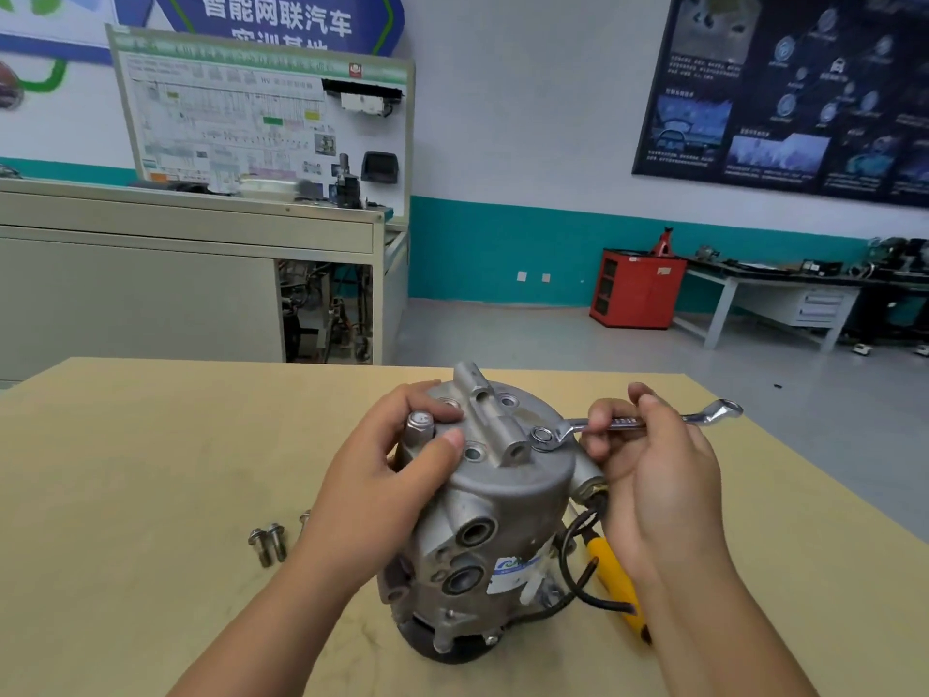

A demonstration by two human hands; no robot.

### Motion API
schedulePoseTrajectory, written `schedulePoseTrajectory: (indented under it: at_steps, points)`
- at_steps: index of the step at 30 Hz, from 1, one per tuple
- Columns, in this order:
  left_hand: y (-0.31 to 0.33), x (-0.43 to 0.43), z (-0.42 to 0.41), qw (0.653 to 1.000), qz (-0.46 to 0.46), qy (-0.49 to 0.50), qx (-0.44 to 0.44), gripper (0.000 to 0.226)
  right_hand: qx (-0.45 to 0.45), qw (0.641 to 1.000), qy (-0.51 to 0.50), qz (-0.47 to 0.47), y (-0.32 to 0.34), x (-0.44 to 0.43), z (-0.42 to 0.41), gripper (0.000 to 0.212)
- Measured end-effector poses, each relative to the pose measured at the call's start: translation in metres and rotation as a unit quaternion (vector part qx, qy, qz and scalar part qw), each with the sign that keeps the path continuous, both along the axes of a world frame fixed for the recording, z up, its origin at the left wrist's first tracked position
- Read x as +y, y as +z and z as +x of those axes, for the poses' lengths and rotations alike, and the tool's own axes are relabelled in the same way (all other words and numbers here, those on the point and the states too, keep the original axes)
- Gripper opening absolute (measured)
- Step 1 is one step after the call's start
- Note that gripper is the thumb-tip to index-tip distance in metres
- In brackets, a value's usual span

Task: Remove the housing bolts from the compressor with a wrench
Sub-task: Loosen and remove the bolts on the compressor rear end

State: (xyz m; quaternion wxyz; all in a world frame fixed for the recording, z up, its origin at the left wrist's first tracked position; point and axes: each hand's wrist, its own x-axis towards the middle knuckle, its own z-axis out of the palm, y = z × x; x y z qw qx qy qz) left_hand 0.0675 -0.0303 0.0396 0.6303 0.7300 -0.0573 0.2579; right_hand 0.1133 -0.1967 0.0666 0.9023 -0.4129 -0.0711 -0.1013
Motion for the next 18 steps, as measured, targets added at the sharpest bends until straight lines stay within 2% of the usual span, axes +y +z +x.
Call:
schedulePoseTrajectory:
  at_steps: [5,9,14,16,18]
  points:
    - [-0.004,-0.005,0.005,1.000,-0.017,0.004,-0.026,0.010,0.044,0.999,-0.004,-0.023,0.004,0.002,0.010,0.020]
    - [-0.003,-0.004,0.008,0.999,-0.025,-0.010,-0.035,0.008,0.085,0.994,0.067,-0.036,0.010,-0.001,0.018,0.026]
    - [-0.003,-0.004,0.011,0.998,-0.041,-0.020,-0.044,0.011,0.084,0.990,0.108,-0.031,0.012,-0.006,0.028,0.039]
    - [-0.004,-0.004,0.011,0.998,-0.047,-0.025,-0.044,0.011,0.095,0.984,0.114,-0.096,0.009,-0.002,0.038,0.037]
    - [-0.004,-0.003,0.012,0.997,-0.049,-0.029,-0.042,0.011,0.091,0.965,0.089,-0.230,0.009,0.005,0.050,0.033]
